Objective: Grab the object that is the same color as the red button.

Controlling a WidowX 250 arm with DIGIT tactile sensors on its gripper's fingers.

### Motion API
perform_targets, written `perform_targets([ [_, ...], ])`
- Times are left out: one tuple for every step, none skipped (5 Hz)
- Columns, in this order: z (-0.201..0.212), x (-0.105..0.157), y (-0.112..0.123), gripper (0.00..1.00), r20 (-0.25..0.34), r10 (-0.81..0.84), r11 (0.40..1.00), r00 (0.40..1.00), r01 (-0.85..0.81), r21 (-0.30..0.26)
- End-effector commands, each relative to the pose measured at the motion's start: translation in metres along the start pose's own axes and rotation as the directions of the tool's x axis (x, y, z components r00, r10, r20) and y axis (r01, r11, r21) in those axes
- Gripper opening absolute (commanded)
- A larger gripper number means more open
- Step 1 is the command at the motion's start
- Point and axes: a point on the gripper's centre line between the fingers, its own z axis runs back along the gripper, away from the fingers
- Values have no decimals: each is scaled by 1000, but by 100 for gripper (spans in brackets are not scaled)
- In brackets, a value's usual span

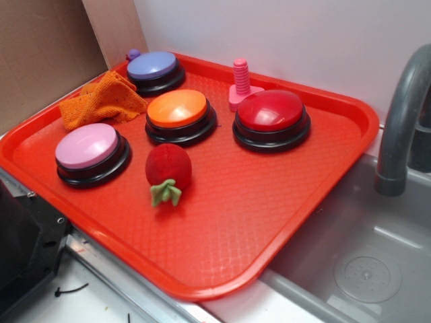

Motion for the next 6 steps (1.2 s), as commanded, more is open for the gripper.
perform_targets([
  [0, 0, 0, 100, 0, 0, 1000, 1000, 0, 0],
  [-3, 5, 6, 100, 20, 176, 984, 984, -176, -7],
  [-15, 7, 6, 100, 27, 361, 932, 932, -359, -37],
  [-30, 13, 8, 100, 0, 513, 858, 858, -512, -46],
  [-56, 20, 7, 100, -7, 695, 715, 719, -692, -98],
  [-83, 25, 3, 100, -12, 732, 677, 681, -730, -92],
])
